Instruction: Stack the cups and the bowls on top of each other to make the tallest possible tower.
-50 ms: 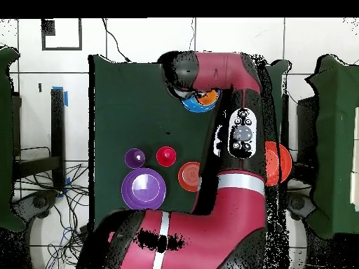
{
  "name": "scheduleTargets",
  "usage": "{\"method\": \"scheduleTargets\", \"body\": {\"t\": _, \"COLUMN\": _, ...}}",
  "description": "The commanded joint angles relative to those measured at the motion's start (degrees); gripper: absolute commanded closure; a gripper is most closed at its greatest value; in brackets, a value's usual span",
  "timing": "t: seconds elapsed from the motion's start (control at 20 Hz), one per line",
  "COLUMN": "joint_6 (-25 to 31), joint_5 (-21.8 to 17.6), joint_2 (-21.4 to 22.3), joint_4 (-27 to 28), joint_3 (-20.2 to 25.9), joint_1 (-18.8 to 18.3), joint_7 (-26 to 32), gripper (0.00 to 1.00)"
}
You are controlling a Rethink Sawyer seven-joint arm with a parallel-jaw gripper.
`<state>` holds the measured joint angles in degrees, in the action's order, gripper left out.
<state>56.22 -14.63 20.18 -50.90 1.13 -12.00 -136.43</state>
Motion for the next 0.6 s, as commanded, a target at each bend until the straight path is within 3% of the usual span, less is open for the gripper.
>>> {"method": "scheduleTargets", "body": {"t": 0.05, "joint_6": -0.9, "joint_5": -1.8, "joint_2": -2.1, "joint_4": -3.3, "joint_3": 3.0, "joint_1": 0.9, "joint_7": 5.3, "gripper": 1.00}}
{"method": "scheduleTargets", "body": {"t": 0.6, "joint_6": -2.1, "joint_5": -1.6, "joint_2": -3.1, "joint_4": -0.9, "joint_3": 3.6, "joint_1": 1.4, "joint_7": 4.2, "gripper": 1.00}}
